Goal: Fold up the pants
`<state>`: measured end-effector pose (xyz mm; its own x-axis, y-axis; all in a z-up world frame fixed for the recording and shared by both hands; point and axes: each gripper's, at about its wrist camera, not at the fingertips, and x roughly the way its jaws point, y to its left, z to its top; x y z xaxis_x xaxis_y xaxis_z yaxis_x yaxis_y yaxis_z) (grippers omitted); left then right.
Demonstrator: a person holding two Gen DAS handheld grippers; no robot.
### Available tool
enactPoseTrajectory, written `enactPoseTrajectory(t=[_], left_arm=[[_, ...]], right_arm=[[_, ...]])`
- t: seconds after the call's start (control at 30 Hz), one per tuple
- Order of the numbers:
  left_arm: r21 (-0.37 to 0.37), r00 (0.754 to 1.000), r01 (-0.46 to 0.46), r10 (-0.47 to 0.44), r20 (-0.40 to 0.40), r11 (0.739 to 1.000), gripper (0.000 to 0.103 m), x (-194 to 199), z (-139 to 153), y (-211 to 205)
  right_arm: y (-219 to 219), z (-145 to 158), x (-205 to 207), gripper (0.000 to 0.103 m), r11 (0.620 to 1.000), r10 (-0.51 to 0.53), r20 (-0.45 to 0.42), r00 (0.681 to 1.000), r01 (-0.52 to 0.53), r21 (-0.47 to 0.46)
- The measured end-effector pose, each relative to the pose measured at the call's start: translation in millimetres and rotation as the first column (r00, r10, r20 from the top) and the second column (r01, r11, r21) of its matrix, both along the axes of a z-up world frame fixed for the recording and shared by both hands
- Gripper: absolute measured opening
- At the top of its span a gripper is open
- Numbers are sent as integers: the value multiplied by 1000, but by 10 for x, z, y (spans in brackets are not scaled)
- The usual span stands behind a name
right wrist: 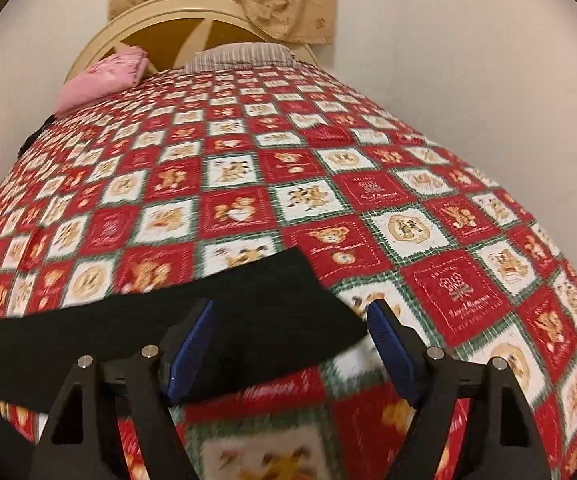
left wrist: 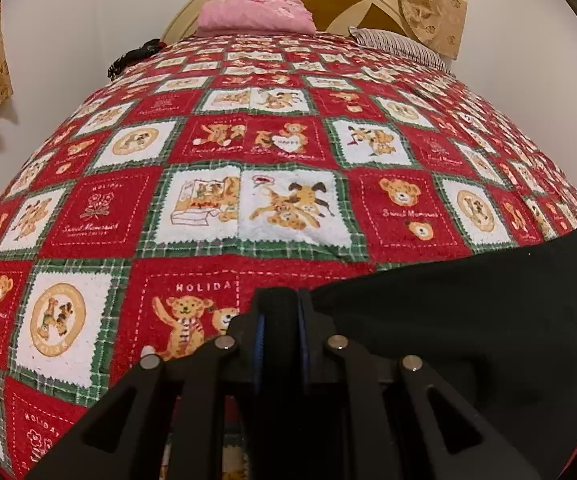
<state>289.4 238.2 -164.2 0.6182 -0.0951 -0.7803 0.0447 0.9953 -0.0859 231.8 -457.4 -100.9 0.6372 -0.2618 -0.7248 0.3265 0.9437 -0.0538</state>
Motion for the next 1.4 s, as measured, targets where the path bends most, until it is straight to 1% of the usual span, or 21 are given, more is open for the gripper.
enactPoseTrajectory(t=[0.1, 0.13, 0.2, 0.3, 0.37, 0.47, 0.5, 0.53, 0.57, 0.6, 0.67, 0.7, 0.73, 0.8, 0.97, 1.07, 1.13, 1.23, 1.4], left_arm=[[6, 1000, -3, 3, 2, 1000, 16, -3, 8, -1], [16, 1000, 0, 0, 3, 1000, 16, -7, 11, -11], [47, 1000, 1, -2, 3, 999, 19, -12, 18, -42], [78, 1000, 4, -4, -1, 997, 21, -2, 24, -73], [98, 1000, 7, -7, -3, 995, 22, 8, 27, -90], [123, 1000, 13, -12, -9, 992, 24, 13, 34, -118], [129, 1000, 20, -18, -12, 991, 24, 18, 36, -123], [136, 1000, 27, -25, -15, 990, 24, 21, 37, -130], [145, 999, 39, -37, -19, 989, 24, 26, 39, -143], [156, 999, 51, -48, -22, 986, 21, 29, 43, -159], [161, 997, 78, -74, -33, 984, 14, 39, 53, -192], [174, 996, 82, -78, -31, 981, 14, 39, 62, -208], [183, 996, 82, -78, -31, 980, 14, 40, 69, -224], [190, 997, 82, -78, -26, 978, 13, 31, 93, -237], [121, 997, 41, -48, 55, 992, 13, -70, 290, -132], [107, 994, 38, -48, 97, 994, 13, -147, 408, -125], [98, 991, 38, -50, 124, 994, 13, -194, 475, -137], [77, 983, 36, -50, 179, 996, 13, -304, 582, -115], [25, 958, 38, -44, 283, 999, 13, -630, 722, -56]], right_arm=[[-143, -81, 205, 79, 1000, -7, -22, 1000, 7, 29], [-165, -111, 282, 79, 1000, 1, -37, 999, 0, 31], [-199, -154, 413, 79, 1000, 5, -55, 998, -5, 17], [-325, -241, 616, 79, 1000, -2, -91, 996, 4, 26], [-417, -335, 746, 79, 998, 8, -131, 991, 0, 61], [-480, -488, 883, 79, 996, 26, -193, 981, -9, 89], [-497, -553, 916, 79, 991, 47, -215, 976, -19, 130], [-491, -584, 922, 78, 990, 59, -219, 974, -29, 141], [-479, -591, 924, 58, 989, 68, -220, 973, -38, 140], [-454, -593, 921, 26, 988, 87, -218, 972, -56, 142], [-410, -565, 899, 18, 987, 111, -207, 972, -83, 138], [-392, -550, 889, 9, 986, 121, -203, 972, -94, 137], [-365, -527, 876, 9, 984, 138, -192, 972, -112, 140], [-309, -445, 830, 8, 986, 145, -160, 976, -129, 102], [-174, -99, 568, 8, 987, 157, -15, 987, -156, 31], [-107, 147, 318, 8, 987, 158, 71, 985, -156, -35], [-76, 292, 156, 8, 985, 167, 134, 977, -161, -56], [-50, 497, -184, 8, 983, 174, 237, 956, -157, -90], [-56, 607, -759, 7, 987, 148, 365, 919, -117, -106]])
